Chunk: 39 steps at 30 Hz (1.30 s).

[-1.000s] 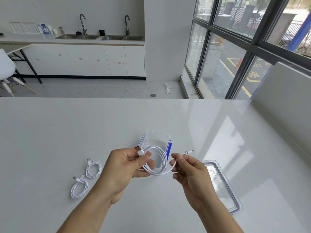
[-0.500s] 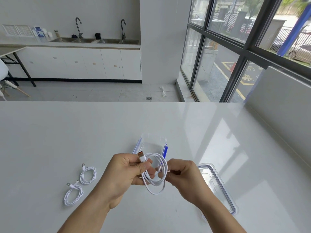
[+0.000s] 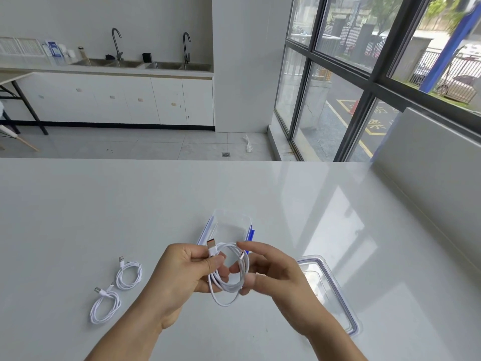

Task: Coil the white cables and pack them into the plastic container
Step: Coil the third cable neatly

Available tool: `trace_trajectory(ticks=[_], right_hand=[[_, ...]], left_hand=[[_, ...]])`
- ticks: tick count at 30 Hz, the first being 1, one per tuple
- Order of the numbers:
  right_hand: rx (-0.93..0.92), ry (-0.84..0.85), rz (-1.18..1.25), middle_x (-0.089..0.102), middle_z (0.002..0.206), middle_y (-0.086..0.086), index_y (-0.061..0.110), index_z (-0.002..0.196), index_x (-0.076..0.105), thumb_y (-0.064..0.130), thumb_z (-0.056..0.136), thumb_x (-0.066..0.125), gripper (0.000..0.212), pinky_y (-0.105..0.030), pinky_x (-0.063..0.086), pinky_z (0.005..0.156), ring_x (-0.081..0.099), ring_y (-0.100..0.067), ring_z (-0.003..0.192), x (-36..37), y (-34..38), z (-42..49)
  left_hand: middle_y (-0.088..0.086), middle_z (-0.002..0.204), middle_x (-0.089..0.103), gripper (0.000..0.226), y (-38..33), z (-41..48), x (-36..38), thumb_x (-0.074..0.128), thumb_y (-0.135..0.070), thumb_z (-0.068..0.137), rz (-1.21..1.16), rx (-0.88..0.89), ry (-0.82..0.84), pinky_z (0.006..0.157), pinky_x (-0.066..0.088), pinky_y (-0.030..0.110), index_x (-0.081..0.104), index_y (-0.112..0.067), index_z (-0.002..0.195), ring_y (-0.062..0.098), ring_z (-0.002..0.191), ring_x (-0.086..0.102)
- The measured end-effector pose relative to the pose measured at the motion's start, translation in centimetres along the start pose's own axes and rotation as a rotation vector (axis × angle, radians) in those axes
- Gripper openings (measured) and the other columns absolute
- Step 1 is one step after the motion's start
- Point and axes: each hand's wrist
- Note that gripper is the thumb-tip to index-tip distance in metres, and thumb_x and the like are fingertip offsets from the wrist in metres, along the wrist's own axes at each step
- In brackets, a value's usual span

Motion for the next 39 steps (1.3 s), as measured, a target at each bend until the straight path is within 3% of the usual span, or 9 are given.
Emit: trace_trajectory(ticks=[5, 9, 13, 18, 23, 26, 31, 34, 39], right_hand=[[-0.091, -0.196, -0.159, 0.075, 0.097, 0.002, 0.015, 0.092, 0.081, 0.005, 0.087, 0.075, 0.012, -0.029, 0.055, 0.068, 0.067, -0.019, 0.082, 1.6, -0.3, 0.3], [-0.144, -0.362, 0.025, 0.076, 0.116, -0.008, 0.011, 0.096, 0.08, 0.022, 0.083, 0.078, 0.017, -0.038, 0.057, 0.081, 0.07, -0.026, 0.108, 1.2, 0.3, 0.1], [-0.161, -0.414, 0.182, 0.078, 0.098, -0.024, 0.014, 0.105, 0.076, 0.025, 0.087, 0.068, 0.022, -0.033, 0.061, 0.078, 0.075, -0.035, 0.093, 0.7, 1.0, -0.5], [-0.051, -0.529, 0.371, 0.073, 0.078, -0.018, 0.01, 0.113, 0.075, 0.022, 0.084, 0.07, 0.031, -0.03, 0.061, 0.064, 0.073, -0.027, 0.073, 0.0, 0.6, -0.6], [0.042, -0.616, 0.172, 0.074, 0.072, -0.019, 0.005, 0.109, 0.065, 0.014, 0.087, 0.076, 0.026, -0.032, 0.059, 0.059, 0.069, -0.029, 0.063, -1.1, -0.3, -0.2], [0.059, -0.532, -0.069, 0.075, 0.069, -0.018, 0.011, 0.088, 0.077, 0.01, 0.09, 0.074, 0.004, -0.031, 0.059, 0.06, 0.068, -0.027, 0.062, -1.4, -0.1, 0.3], [0.078, -0.144, -0.296, 0.076, 0.078, -0.019, 0.017, 0.087, 0.083, 0.004, 0.093, 0.067, 0.022, -0.025, 0.056, 0.062, 0.066, -0.015, 0.065, -1.5, 1.1, 0.8], [0.108, 0.03, -0.246, 0.076, 0.082, -0.017, 0.011, 0.09, 0.082, 0.006, 0.086, 0.067, 0.016, -0.026, 0.051, 0.065, 0.063, -0.018, 0.071, -1.4, 1.5, 0.9], [0.064, -0.015, -0.026, 0.077, 0.084, -0.021, 0.005, 0.09, 0.075, -0.003, 0.08, 0.07, 0.014, -0.031, 0.046, 0.06, 0.062, -0.027, 0.07, -0.6, 0.6, 1.1]], left_hand=[[0.021, 0.078, 0.077, 0.017, 0.3, -0.1, 0.1, 0.069, -0.004, 0.091, -0.003, 0.0, -0.029, 0.062, 0.063, 0.035, 0.08, -0.004, 0.078, 0.031, 0.068, 0.076], [0.022, 0.077, 0.077, 0.017, 0.6, -0.3, -0.4, 0.07, -0.005, 0.091, -0.033, -0.017, -0.077, 0.06, 0.062, 0.032, 0.078, -0.001, 0.077, 0.026, 0.065, 0.074], [0.016, 0.078, 0.078, 0.02, 0.5, -0.5, -0.7, 0.069, -0.008, 0.092, -0.068, -0.008, -0.1, 0.059, 0.062, 0.034, 0.079, -0.003, 0.075, 0.024, 0.061, 0.07], [0.015, 0.077, 0.077, 0.018, 0.5, -0.8, -0.2, 0.07, -0.009, 0.091, -0.113, 0.046, -0.09, 0.06, 0.062, 0.033, 0.08, -0.006, 0.077, 0.021, 0.06, 0.07], [0.016, 0.079, 0.077, 0.017, 0.6, -1.1, 0.4, 0.068, -0.008, 0.092, -0.061, 0.089, -0.016, 0.063, 0.062, 0.032, 0.08, -0.007, 0.079, 0.021, 0.064, 0.069], [0.016, 0.079, 0.077, 0.017, 0.4, -1.1, 0.3, 0.067, -0.008, 0.093, -0.036, 0.094, 0.012, 0.063, 0.061, 0.032, 0.08, -0.008, 0.081, 0.022, 0.063, 0.07], [0.014, 0.077, 0.078, 0.019, 0.1, -1.3, 0.5, 0.067, -0.005, 0.092, -0.012, 0.09, 0.082, 0.06, 0.061, 0.032, 0.082, -0.014, 0.084, 0.022, 0.064, 0.072], [0.014, 0.079, 0.078, 0.017, 0.0, -1.3, 0.6, 0.067, -0.007, 0.093, 0.009, 0.087, 0.108, 0.061, 0.062, 0.035, 0.082, -0.014, 0.086, 0.023, 0.065, 0.071], [0.016, 0.081, 0.078, 0.016, 0.4, -1.4, 0.5, 0.068, -0.01, 0.092, 0.038, 0.049, 0.107, 0.059, 0.061, 0.034, 0.082, -0.015, 0.087, 0.025, 0.065, 0.071]])
Point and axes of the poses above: each hand's wrist, its own z-axis towards the middle knuckle, its own x-axis out of the palm, y = z × x
